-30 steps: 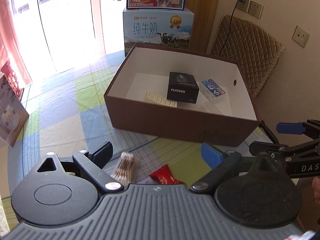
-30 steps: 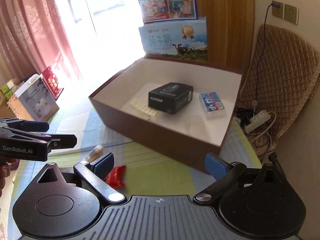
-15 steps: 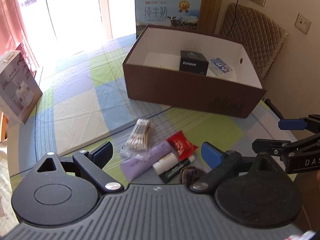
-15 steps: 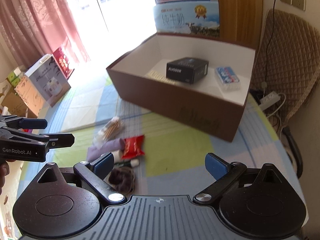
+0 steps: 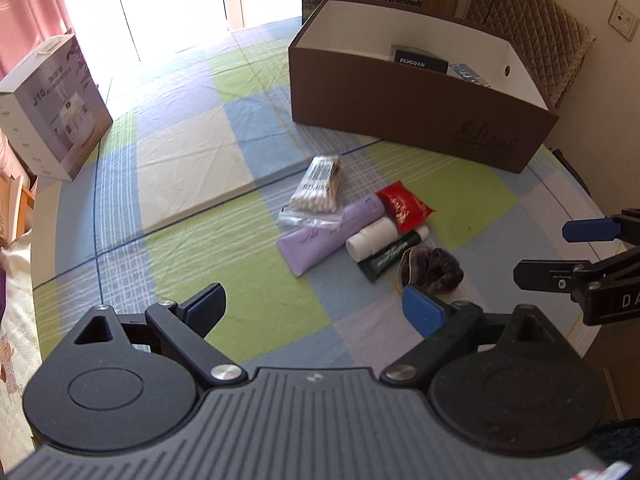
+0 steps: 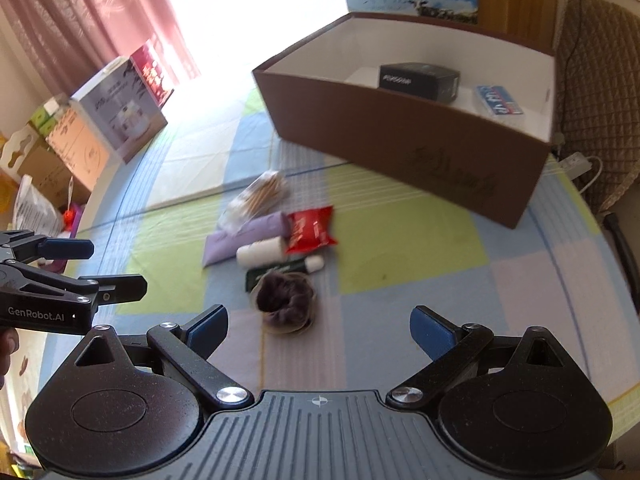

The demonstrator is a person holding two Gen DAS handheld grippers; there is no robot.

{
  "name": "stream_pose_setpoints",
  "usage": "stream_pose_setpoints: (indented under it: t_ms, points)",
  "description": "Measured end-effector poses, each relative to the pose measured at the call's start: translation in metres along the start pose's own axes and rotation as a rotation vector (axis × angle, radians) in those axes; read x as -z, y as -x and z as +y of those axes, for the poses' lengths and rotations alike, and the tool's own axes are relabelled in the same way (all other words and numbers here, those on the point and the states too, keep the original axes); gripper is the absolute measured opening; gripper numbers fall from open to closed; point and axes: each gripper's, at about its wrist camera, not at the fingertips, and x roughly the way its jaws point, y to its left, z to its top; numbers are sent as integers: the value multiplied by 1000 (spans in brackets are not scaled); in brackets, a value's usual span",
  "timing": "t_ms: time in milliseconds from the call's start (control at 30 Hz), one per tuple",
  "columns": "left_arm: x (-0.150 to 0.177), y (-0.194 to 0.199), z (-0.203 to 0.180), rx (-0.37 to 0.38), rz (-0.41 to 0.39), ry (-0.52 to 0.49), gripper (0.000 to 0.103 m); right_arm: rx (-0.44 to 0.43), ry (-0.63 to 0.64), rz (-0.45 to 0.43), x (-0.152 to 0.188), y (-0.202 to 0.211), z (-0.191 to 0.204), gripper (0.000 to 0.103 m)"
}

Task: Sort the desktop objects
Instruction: 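Withdraw both tools from the box toward the table items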

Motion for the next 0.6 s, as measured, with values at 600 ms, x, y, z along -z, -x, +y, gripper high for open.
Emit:
stream_pose_setpoints:
  t_ms: [600]
  points:
    - [16,-15,14,-24,37,23,93,5,26,-1,16,-27,20,95]
